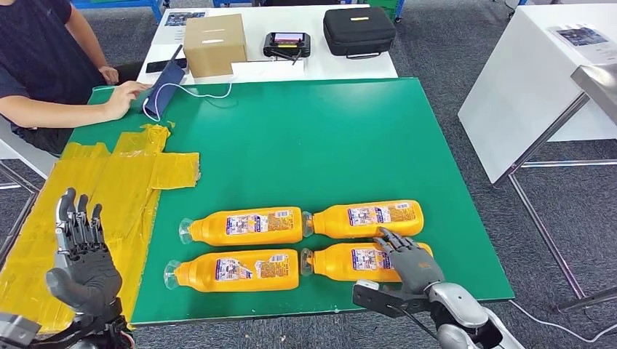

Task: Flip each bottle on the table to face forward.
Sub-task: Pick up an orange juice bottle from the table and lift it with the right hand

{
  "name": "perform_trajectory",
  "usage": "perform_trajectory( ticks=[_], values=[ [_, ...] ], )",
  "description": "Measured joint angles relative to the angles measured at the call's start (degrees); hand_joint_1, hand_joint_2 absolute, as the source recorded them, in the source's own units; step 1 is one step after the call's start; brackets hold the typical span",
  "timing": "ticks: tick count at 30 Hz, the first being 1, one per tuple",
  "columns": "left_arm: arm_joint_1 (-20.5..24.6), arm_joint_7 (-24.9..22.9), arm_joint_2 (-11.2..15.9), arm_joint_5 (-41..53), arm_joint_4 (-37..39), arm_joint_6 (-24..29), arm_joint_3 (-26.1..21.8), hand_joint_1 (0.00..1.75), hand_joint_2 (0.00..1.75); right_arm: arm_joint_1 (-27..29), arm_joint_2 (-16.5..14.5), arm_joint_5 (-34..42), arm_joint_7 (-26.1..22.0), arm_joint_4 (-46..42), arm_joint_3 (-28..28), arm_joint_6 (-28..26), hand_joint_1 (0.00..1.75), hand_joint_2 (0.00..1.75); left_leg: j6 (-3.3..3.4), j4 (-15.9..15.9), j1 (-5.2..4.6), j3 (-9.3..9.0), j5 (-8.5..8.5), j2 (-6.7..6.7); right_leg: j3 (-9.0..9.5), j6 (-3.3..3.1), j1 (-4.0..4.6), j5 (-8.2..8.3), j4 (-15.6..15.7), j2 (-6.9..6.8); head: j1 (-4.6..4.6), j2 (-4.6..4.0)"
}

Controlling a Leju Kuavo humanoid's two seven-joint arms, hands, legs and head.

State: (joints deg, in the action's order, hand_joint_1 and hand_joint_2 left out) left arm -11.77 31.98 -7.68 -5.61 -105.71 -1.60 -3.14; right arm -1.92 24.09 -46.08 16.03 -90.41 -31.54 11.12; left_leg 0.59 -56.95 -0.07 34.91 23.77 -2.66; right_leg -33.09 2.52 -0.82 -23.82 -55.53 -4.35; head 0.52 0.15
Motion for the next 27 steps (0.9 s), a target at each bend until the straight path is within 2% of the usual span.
perform_trajectory(
  ticks=[7,23,27],
  values=[
    [-0.94,0.79,0.51,-1.09,0.64,-2.99,-3.07,0.0,0.0,-3.48,-1.24,1.98,0.37,3.65,-2.15,1.13,1.75,1.75,-0.02,0.01,0.06,-0.38,0.09,-0.12,0.22,-0.03,0.02,-0.03,0.02,0.1,0.01,0.0],
    [0.03,1.39,0.69,-2.04,2.76,-5.19,-7.32,0.0,0.0,-7.94,-2.03,6.03,0.02,8.72,-5.35,1.06,1.75,1.75,-0.12,0.02,0.15,-1.29,0.39,-0.68,0.85,-0.18,0.06,-0.12,0.04,0.51,0.01,0.0],
    [0.53,0.51,0.41,-0.49,2.82,-3.88,-6.77,0.0,0.0,-5.56,-0.15,7.77,-0.23,7.44,-4.7,-1.81,1.75,1.75,-0.07,0.01,0.15,-1.39,0.46,-0.43,0.46,-0.13,0.03,-0.28,0.07,0.32,0.0,0.0]
  ],
)
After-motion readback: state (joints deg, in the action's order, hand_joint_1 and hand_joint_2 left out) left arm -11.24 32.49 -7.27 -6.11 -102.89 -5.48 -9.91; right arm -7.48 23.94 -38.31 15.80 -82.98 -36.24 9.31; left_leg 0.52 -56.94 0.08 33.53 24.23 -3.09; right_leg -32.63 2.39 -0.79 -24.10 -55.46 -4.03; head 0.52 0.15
